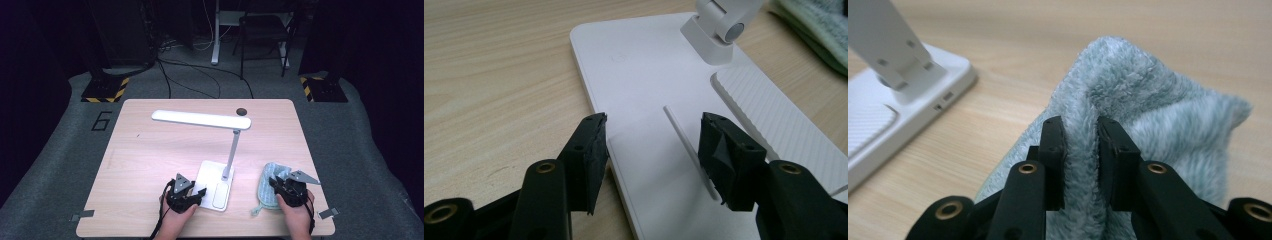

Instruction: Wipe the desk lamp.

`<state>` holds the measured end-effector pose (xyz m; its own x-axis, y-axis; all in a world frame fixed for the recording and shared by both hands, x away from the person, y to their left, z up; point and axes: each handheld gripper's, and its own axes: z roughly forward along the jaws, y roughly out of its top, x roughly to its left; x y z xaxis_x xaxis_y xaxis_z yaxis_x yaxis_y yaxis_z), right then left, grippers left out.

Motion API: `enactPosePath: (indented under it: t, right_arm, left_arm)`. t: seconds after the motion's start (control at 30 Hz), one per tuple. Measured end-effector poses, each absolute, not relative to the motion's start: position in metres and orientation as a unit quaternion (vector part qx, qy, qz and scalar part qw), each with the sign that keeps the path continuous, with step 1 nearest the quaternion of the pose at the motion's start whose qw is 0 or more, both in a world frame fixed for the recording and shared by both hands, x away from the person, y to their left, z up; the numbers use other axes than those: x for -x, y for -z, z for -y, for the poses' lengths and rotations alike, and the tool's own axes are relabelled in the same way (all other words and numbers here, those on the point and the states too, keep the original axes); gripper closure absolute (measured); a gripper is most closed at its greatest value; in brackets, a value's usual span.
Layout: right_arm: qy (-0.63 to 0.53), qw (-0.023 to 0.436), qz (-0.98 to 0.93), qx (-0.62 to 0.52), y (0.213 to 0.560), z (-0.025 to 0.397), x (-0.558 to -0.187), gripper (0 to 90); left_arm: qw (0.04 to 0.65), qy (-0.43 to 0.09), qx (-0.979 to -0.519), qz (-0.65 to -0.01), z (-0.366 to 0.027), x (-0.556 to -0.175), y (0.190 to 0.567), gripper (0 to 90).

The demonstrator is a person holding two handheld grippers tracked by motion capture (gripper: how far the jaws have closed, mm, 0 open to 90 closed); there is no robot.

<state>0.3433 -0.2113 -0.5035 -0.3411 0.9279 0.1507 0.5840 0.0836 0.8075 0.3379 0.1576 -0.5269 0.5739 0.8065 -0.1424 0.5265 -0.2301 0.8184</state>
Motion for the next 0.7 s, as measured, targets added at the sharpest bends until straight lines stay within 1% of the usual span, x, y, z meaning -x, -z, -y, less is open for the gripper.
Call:
enactPosePath:
  t: [0.07,0.13,0.2,0.23,0.4,0.53,0.6,0.7]
  right_arm:
    - [-0.408,0.19,-0.705,-0.548,0.51,0.212,-0.348,71.3]
    - [-0.412,0.189,-0.702,-0.549,0.512,0.213,-0.35,68.7]
    - [-0.411,0.191,-0.702,-0.55,0.513,0.212,-0.349,63.0]
    - [-0.414,0.193,-0.701,-0.548,0.513,0.212,-0.349,58.7]
    - [-0.423,0.211,-0.701,-0.533,0.507,0.209,-0.343,46.7]
    - [-0.428,0.221,-0.701,-0.526,0.502,0.207,-0.339,43.3]
    - [-0.431,0.219,-0.703,-0.522,0.498,0.204,-0.337,42.1]
    - [-0.436,0.224,-0.701,-0.517,0.491,0.201,-0.335,41.5]
  left_arm:
    - [0.445,-0.156,-0.767,-0.436,-0.158,-0.339,0.527,44.7]
    - [0.446,-0.154,-0.766,-0.436,-0.158,-0.339,0.527,44.7]
    - [0.446,-0.145,-0.765,-0.44,-0.159,-0.34,0.527,44.6]
    - [0.449,-0.143,-0.765,-0.44,-0.16,-0.341,0.528,44.5]
    - [0.455,-0.115,-0.757,-0.454,-0.163,-0.346,0.529,43.6]
    - [0.459,-0.099,-0.758,-0.452,-0.164,-0.349,0.53,41.0]
    - [0.455,-0.1,-0.77,-0.436,-0.165,-0.352,0.529,38.7]
    - [0.448,-0.1,-0.785,-0.416,-0.168,-0.354,0.526,39.2]
